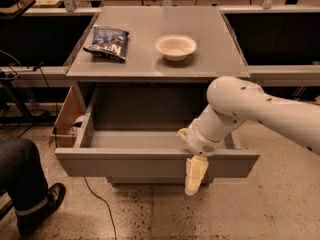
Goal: Open top drawer
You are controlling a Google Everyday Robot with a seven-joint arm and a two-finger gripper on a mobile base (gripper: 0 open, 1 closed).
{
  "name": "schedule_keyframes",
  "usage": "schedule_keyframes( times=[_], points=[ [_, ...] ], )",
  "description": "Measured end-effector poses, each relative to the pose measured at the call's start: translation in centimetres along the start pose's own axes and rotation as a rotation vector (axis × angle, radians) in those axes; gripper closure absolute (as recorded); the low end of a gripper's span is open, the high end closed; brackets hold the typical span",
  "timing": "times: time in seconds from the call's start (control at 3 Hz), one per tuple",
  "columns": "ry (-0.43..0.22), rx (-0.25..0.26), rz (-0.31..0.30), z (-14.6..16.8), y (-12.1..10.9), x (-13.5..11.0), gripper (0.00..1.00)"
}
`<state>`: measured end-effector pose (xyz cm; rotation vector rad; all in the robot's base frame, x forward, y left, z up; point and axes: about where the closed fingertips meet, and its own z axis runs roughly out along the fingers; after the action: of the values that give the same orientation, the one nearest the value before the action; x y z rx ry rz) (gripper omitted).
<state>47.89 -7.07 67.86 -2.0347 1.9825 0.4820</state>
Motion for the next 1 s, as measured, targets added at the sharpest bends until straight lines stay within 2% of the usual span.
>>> schedule_keyframes(
  times=[0.33,0.67,1.0],
  points=[
    [0.039,0.042,-0.001,-1.9,-0.7,0.6,0.16],
    [0.104,0.100,-0.023,-4.2,-2.8,1.6,0.47],
    [0.143,0.127,-0.042,-5.4,-4.1,2.0,0.70]
  ],
)
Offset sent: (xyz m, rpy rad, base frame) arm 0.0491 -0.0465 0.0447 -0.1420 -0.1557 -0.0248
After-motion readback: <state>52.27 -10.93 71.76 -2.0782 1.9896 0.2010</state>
